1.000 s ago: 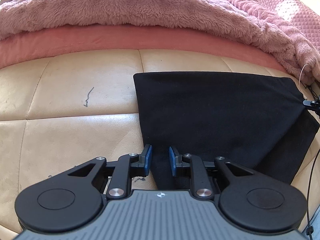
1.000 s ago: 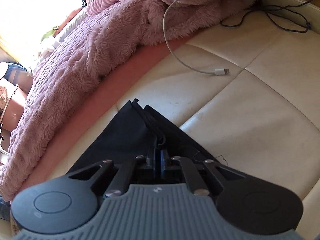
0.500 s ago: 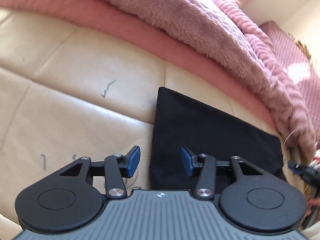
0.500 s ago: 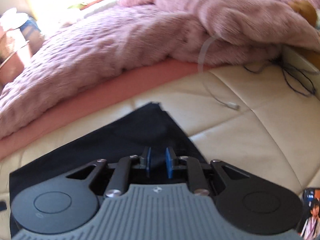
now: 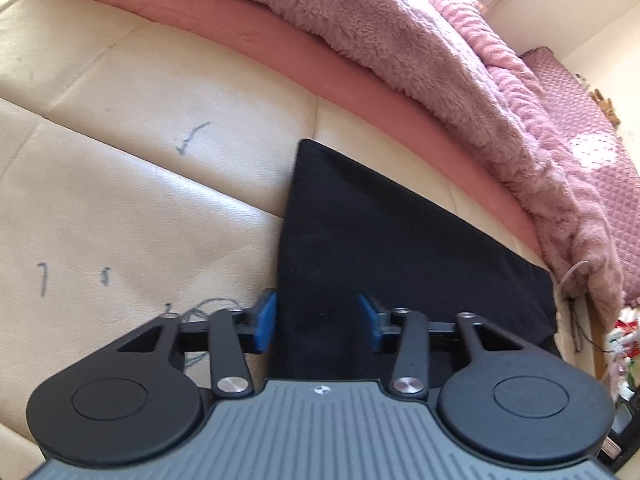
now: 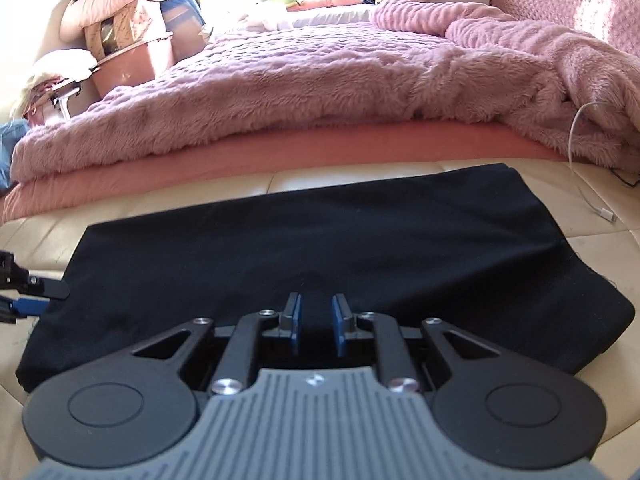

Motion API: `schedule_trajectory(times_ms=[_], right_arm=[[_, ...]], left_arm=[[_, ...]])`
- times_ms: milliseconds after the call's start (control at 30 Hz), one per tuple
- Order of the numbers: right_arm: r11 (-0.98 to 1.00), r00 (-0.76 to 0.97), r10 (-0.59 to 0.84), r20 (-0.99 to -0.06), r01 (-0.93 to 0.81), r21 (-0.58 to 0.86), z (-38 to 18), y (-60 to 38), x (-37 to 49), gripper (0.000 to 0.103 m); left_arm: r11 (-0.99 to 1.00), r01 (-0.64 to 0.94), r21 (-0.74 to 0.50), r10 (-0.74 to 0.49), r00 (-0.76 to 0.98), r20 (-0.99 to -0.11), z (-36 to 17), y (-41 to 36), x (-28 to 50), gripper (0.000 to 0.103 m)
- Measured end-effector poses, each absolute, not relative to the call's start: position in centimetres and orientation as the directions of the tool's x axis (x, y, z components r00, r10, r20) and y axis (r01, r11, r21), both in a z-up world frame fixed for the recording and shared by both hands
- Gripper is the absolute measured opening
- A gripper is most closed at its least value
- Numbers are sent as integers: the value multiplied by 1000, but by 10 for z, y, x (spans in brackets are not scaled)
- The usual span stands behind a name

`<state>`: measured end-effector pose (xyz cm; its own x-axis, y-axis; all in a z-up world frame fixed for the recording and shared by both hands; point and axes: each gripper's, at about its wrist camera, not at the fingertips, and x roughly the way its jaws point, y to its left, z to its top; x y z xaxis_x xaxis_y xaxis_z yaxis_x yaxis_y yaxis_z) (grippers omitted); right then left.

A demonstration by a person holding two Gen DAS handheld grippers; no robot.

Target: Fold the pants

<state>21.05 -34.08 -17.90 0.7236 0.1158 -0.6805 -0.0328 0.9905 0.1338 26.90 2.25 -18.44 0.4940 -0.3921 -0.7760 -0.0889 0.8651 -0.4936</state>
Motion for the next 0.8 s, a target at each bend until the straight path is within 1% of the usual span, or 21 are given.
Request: schedule_trajectory(times_ms=[33,67,133,233,333,467,600,800], right_arm=[[991,724,116,-680,-36,131,-180,-340,210,16],[991,723,117,-681,-35,133,-180,-340,210,18],[990,721,117,-683,-32,135,-179,-343,211,20],[992,709,112,-696,-33,126,-181,-343,210,21],[992,676,114,-728,-39,119,-185,-339,209,21],[990,648,140,-748,-98,100,-187,-313,191,22],[982,612,181,-770,-159,105,-181,-278,172,23],[941,537,293,-791,-307,140,-177,-221,148,23]], left_arm=[[867,-109,-486,-376,497,-782,-185,24,268,23],[864,-124,-487,-369,502,-782,-186,25,267,14],[859,-134,-494,-366,513,-776,-184,26,264,8],[866,-129,-483,-354,523,-775,-177,26,262,7],[871,-134,-473,-349,511,-786,-173,31,261,7],[887,-128,-444,-328,501,-801,-165,49,250,7],[892,-158,-423,-303,485,-820,-158,84,232,7],[901,-215,-378,-237,484,-842,-148,137,207,7]])
